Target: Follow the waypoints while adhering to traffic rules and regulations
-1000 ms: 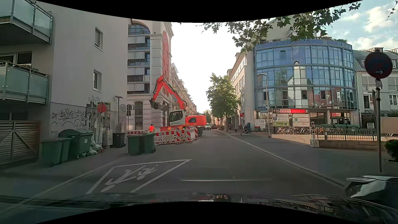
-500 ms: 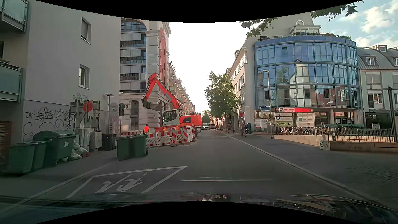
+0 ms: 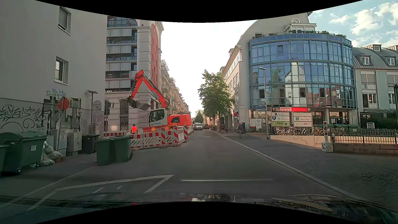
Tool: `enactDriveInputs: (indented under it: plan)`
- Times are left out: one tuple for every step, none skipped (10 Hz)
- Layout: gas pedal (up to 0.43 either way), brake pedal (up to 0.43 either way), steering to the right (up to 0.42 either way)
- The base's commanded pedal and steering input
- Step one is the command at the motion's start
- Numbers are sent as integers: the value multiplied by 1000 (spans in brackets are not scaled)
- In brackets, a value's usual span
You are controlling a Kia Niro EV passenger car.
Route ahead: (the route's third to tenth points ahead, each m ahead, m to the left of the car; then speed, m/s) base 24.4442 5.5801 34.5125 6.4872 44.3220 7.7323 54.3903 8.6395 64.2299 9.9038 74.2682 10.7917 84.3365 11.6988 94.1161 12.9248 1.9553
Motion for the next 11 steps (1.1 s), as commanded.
enactDriveInputs:
  plan:
    - [0, 140, 289]
    - [0, 140, 321]
    - [0, 140, 348]
    - [0, 140, 364]
    - [0, 140, 383]
    - [0, 140, 392]
    - [0, 140, 394]
    - [0, 140, 394]
    - [0, 140, 391]
    - [0, 140, 386]
    - [0, 140, 379]
